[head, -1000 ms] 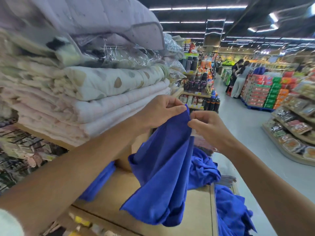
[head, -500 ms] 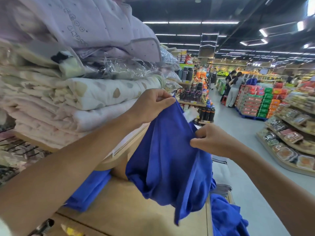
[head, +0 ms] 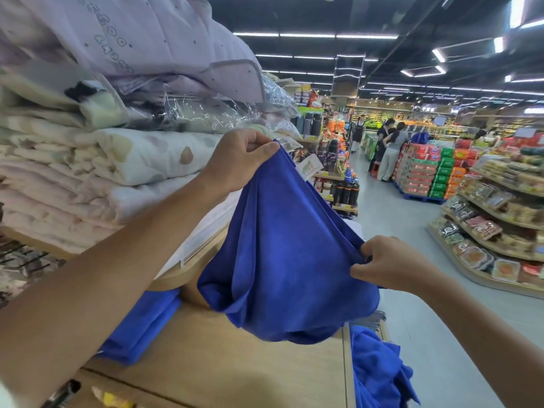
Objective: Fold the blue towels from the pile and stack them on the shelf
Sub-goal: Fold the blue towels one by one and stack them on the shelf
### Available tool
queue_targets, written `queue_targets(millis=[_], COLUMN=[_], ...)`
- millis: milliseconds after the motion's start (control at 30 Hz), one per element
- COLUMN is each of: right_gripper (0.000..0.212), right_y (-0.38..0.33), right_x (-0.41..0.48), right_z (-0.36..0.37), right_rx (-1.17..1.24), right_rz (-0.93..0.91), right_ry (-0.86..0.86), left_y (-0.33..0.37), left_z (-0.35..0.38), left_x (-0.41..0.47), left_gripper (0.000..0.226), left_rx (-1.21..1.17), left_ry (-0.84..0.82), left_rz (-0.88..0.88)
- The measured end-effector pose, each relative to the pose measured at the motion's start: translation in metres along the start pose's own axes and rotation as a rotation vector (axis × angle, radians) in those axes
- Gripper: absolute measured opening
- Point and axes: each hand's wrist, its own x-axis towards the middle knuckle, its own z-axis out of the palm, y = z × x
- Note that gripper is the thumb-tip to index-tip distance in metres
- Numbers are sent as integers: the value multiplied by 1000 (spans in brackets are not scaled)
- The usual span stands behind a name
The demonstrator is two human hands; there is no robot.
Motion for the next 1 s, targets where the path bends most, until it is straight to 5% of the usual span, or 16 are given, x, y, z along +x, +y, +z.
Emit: queue_targets(millis=[100,233,533,700,1000], right_gripper=[21,45,12,36,9], right_y=[20,46,62,66,53], right_x=[-2,-9,-35,-50,-96], right_z=[2,-2,4,18,77], right_rx=[85,434,1374,1396,1355], right_rz=[-6,-67,-10,-51,-23], right_ry=[-32,-25,148,214,75], left_y=[-3,-11,-21,-28,-71], left_z=[-6,-17,-32,-43,-88], left_x=[1,-3,-61,-122,-223], left_gripper=[7,11,12,10,19], left_rx=[-14,-95,-148,-237,-295], left_ry=[37,96,175,225,238], left_rz=[-15,-57,-63,-17,-63])
